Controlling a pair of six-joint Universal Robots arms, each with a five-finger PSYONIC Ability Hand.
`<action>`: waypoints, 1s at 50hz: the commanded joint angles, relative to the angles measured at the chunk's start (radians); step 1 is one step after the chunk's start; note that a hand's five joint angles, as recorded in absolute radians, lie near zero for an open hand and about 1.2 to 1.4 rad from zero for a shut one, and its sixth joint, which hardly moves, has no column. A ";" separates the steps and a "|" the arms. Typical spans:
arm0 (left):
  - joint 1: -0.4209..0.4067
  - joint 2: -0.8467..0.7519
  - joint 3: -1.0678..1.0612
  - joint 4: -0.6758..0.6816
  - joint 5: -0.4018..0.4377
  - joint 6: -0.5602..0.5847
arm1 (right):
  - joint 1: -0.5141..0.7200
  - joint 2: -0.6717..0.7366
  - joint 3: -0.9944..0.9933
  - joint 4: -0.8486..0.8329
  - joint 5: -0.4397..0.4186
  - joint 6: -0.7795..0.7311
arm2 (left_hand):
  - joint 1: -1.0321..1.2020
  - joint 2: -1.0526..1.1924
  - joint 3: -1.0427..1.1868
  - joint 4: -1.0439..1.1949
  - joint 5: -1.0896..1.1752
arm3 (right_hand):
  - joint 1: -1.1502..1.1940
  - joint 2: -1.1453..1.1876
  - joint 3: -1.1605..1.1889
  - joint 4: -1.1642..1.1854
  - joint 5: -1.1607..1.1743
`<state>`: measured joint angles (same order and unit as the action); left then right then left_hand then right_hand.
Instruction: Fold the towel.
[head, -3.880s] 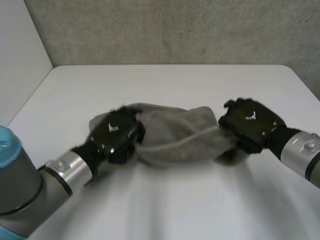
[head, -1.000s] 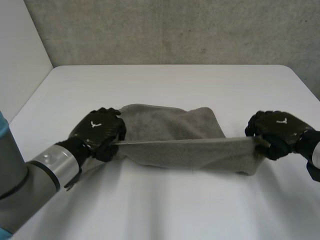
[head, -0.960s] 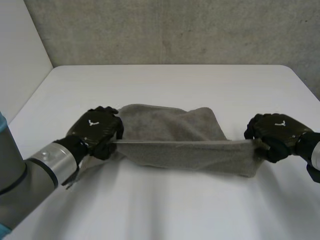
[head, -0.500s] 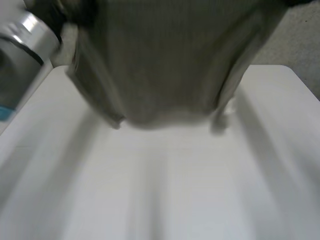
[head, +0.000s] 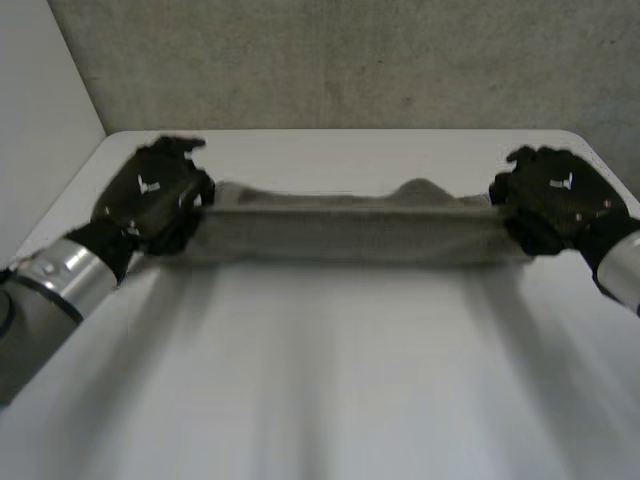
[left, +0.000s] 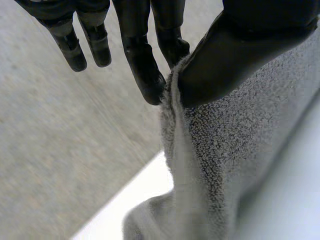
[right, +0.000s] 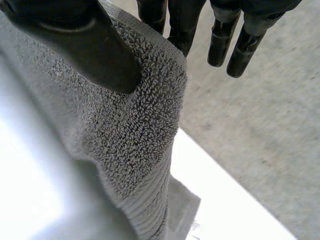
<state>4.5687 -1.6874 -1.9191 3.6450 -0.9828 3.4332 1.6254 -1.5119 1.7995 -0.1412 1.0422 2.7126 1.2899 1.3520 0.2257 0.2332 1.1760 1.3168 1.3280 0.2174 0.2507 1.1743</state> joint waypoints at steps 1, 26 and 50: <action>-0.004 0.017 -0.096 -0.025 0.019 0.003 | -0.041 -0.096 0.089 0.017 -0.050 -0.005 | 0.106 0.044 -0.051 -0.059 0.046 | 0.079 0.068 -0.043 -0.076 0.047; -0.013 -0.170 -0.089 -0.095 -0.063 0.052 | -0.042 -0.057 0.153 0.022 -0.059 -0.001 | -0.425 -0.487 -0.051 -0.059 -0.485 | 0.079 0.068 -0.043 -0.076 0.047; -0.031 -0.190 -0.097 -0.181 -0.212 0.142 | -0.088 -0.076 0.147 0.068 -0.045 0.019 | -0.439 -0.501 -0.051 -0.059 -0.500 | 0.079 0.068 -0.043 -0.076 0.047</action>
<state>4.5415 -1.8827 -2.0144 3.4867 -1.1661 3.5750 1.5655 -1.5739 1.9537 -0.1063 0.9959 2.7168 0.8687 0.8757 0.2257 0.2331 0.6864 1.3169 1.3321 0.2173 0.2507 1.1790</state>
